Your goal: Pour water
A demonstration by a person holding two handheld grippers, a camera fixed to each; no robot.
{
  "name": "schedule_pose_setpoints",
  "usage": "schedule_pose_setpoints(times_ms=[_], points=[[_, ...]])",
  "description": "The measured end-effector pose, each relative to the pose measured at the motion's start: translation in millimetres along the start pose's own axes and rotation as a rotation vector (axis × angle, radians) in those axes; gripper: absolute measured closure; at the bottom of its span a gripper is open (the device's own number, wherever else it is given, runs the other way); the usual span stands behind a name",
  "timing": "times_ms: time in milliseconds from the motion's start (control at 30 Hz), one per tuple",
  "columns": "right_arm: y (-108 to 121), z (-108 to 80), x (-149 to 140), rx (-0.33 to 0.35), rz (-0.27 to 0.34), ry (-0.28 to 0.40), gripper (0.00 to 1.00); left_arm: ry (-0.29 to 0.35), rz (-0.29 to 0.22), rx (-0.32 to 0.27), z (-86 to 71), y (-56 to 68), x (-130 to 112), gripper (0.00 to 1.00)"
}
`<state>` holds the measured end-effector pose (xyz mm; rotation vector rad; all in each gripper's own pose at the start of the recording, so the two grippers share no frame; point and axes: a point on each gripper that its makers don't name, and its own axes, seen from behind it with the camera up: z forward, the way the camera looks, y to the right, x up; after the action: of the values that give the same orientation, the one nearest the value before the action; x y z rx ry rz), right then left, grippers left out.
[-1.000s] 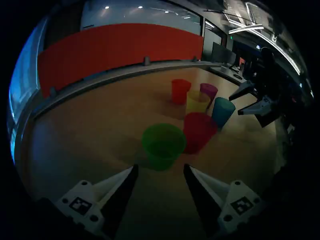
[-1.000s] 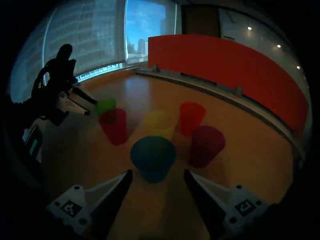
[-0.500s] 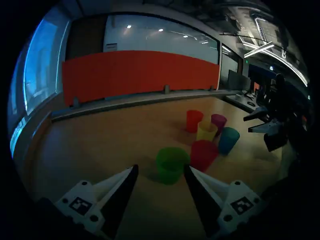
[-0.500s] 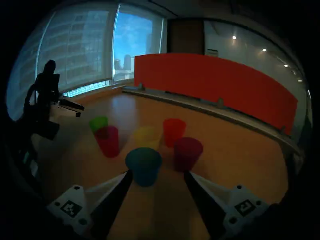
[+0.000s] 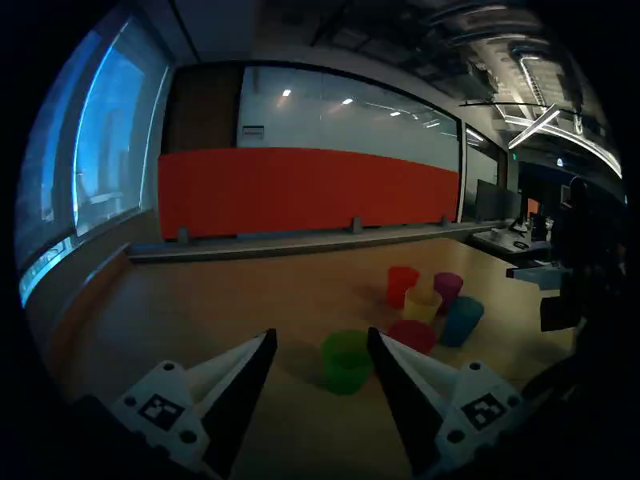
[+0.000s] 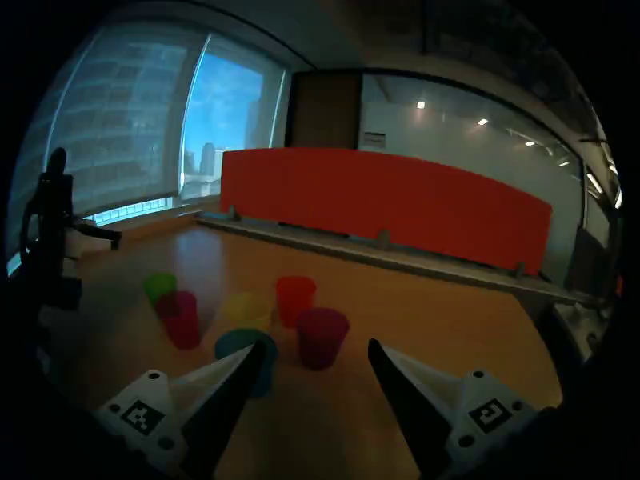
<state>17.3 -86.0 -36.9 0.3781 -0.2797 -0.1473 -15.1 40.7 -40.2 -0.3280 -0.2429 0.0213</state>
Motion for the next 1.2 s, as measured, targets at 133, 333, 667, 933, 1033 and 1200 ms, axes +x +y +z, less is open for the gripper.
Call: schedule_pose_setpoints(times_ms=[133,333,667,933,1033,1200], points=[[10.3,-5.5,8.4,-0.062,0.009,0.052,0.01,0.044,0.013,0.030,-4.0,0.7,9.0,0.17],[28.2,-13.1,20.1,-0.159,0.021,0.130,0.01,0.103,0.016,0.074,-8.8,2.2,18.8,0.17],[49.9,-25.3,29.4,-0.292,0.031,0.212,0.01,0.189,0.030,0.141,-14.7,3.6,33.0,0.17],[63.4,-26.2,28.2,-0.352,0.058,0.227,0.01,0.228,0.038,0.187,-14.4,1.7,41.2,0.17],[69.4,-27.5,29.7,-0.366,0.086,0.238,0.01,0.245,0.050,0.214,-16.7,-1.0,45.4,0.17],[74.7,-28.9,33.8,-0.377,0.118,0.252,0.01,0.288,0.054,0.244,-21.5,-2.8,51.3,0.17]])
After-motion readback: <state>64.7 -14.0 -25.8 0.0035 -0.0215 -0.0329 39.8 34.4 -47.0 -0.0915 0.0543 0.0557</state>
